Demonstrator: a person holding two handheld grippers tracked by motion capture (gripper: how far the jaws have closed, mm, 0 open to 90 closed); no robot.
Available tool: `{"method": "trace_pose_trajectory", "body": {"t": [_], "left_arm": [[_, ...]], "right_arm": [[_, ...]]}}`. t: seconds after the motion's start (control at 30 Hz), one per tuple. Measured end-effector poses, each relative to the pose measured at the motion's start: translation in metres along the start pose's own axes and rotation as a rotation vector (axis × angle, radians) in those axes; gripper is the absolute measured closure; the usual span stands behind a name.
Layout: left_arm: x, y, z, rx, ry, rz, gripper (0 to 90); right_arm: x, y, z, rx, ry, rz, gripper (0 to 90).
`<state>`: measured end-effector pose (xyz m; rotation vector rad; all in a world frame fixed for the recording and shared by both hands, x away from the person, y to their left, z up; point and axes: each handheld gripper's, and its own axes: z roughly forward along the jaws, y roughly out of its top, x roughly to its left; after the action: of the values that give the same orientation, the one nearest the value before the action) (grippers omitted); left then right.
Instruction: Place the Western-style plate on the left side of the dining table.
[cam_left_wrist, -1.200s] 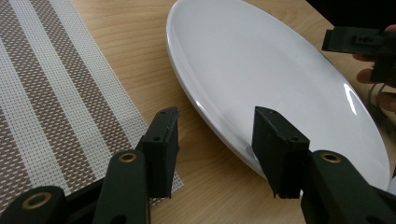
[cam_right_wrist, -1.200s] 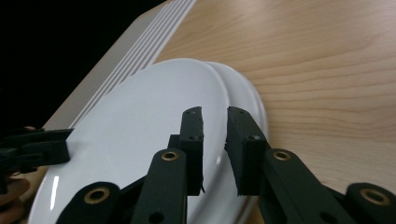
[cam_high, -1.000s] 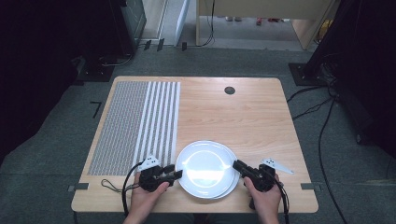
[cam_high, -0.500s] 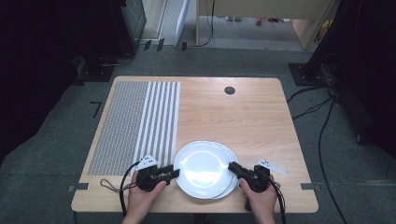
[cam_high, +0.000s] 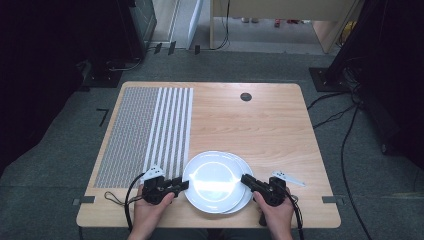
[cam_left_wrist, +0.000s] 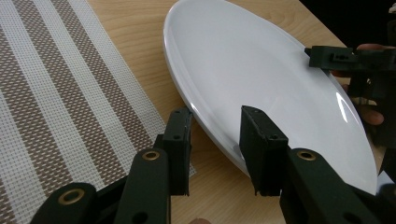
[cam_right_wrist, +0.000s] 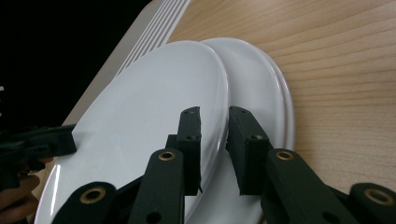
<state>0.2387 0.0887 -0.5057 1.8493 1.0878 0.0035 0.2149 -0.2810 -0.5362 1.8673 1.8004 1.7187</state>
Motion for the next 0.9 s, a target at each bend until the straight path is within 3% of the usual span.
{"method": "trace_pose_trajectory", "body": {"t": [0.2,0.47,0.7,0.8,0.9], "left_arm": [[0.0013,0.0000,-0.0004,0.001,0.005,-0.004,64.9],[0.0043,-0.0004,-0.0011,-0.003,0.007,-0.023,64.7],[0.0032,-0.0003,-0.0006,0.002,-0.002,-0.021,64.9],[0.0023,-0.0001,-0.0003,0.002,-0.007,-0.022,65.3],[-0.0002,0.0003,0.0002,0.005,-0.015,-0.014,66.1]], "right_arm": [[-0.0010,0.0004,-0.0003,0.007,0.008,0.012,80.5],[0.0021,0.0036,-0.0049,-0.042,0.099,0.079,81.8],[0.0003,0.0030,-0.0037,-0.034,0.119,0.114,81.8],[0.0009,0.0031,-0.0040,-0.036,0.115,0.121,82.6],[0.0018,0.0025,-0.0047,-0.039,0.073,0.129,84.8]]}}
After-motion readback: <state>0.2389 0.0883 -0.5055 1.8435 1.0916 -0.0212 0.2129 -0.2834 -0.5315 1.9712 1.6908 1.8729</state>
